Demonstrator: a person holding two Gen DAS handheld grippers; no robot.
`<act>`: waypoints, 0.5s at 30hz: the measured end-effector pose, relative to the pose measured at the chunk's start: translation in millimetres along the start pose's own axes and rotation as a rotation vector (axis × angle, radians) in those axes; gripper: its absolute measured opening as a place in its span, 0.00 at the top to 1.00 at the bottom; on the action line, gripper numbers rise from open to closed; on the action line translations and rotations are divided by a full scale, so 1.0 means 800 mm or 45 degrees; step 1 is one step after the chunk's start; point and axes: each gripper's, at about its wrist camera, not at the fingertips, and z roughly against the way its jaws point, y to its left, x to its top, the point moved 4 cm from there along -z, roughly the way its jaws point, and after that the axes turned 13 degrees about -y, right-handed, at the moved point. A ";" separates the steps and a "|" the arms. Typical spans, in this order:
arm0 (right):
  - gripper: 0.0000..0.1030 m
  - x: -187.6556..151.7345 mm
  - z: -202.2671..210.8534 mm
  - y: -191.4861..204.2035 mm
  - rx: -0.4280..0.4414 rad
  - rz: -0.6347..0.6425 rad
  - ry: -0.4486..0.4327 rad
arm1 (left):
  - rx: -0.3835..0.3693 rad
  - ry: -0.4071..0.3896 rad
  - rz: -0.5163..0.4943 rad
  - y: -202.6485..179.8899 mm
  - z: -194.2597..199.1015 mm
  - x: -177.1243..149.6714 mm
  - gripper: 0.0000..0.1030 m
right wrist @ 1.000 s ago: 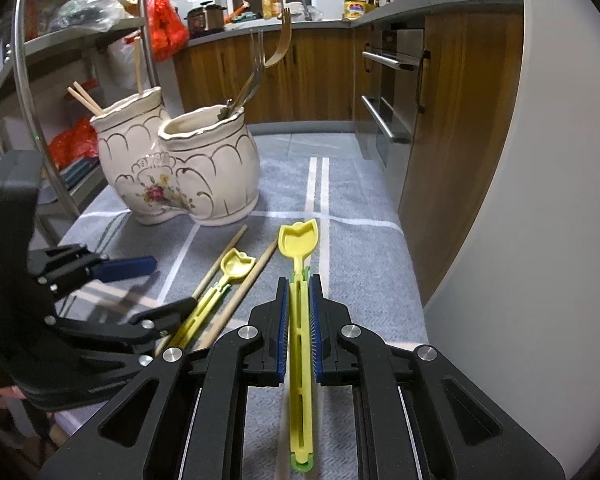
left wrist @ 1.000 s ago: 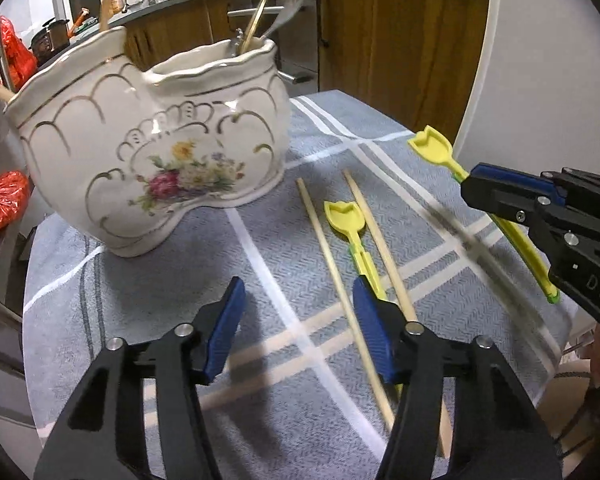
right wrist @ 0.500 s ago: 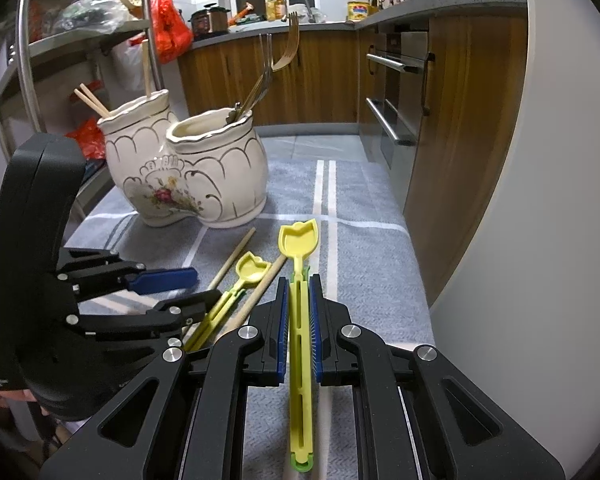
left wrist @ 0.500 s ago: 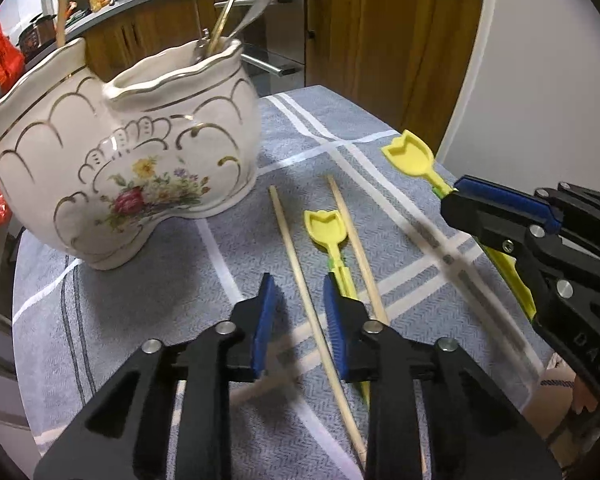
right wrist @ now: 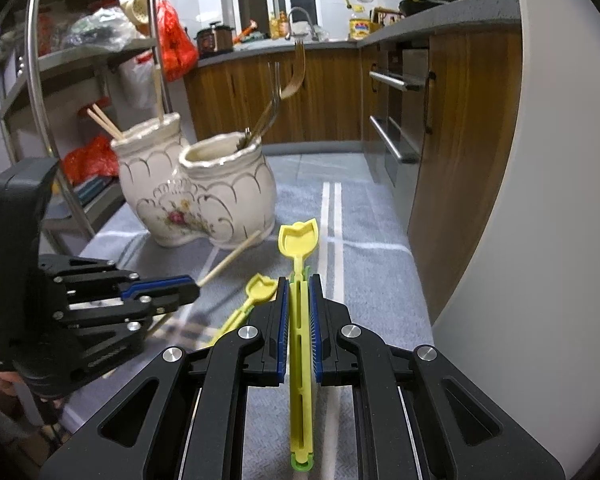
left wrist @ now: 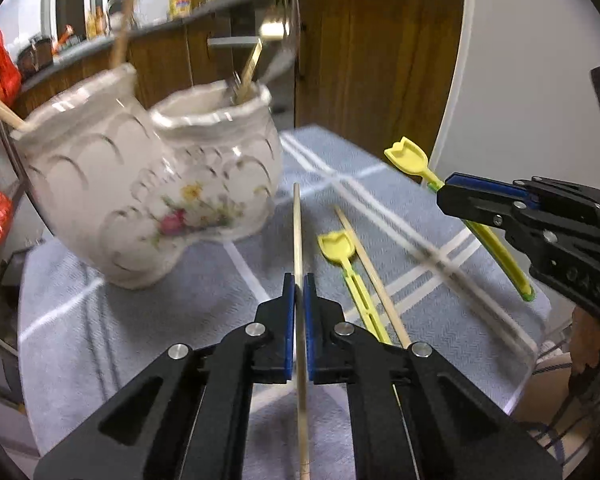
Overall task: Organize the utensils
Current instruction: 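Drop the chopstick into the large pot while the right tool drops the yellow spoon into the small pot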
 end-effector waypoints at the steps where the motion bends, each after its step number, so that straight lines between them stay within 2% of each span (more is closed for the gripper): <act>1: 0.90 0.002 0.001 0.000 0.002 -0.003 -0.013 | -0.013 -0.046 -0.007 0.001 0.009 0.002 0.96; 7: 0.90 0.017 0.014 0.007 0.025 -0.022 -0.138 | -0.019 -0.281 -0.008 0.013 0.055 0.011 0.96; 11: 0.90 0.022 0.015 0.021 0.033 -0.014 -0.226 | -0.026 -0.363 0.024 0.023 0.078 0.013 0.96; 15: 0.90 0.023 0.004 0.033 0.050 -0.003 -0.249 | -0.022 -0.442 0.018 0.026 0.089 0.015 0.96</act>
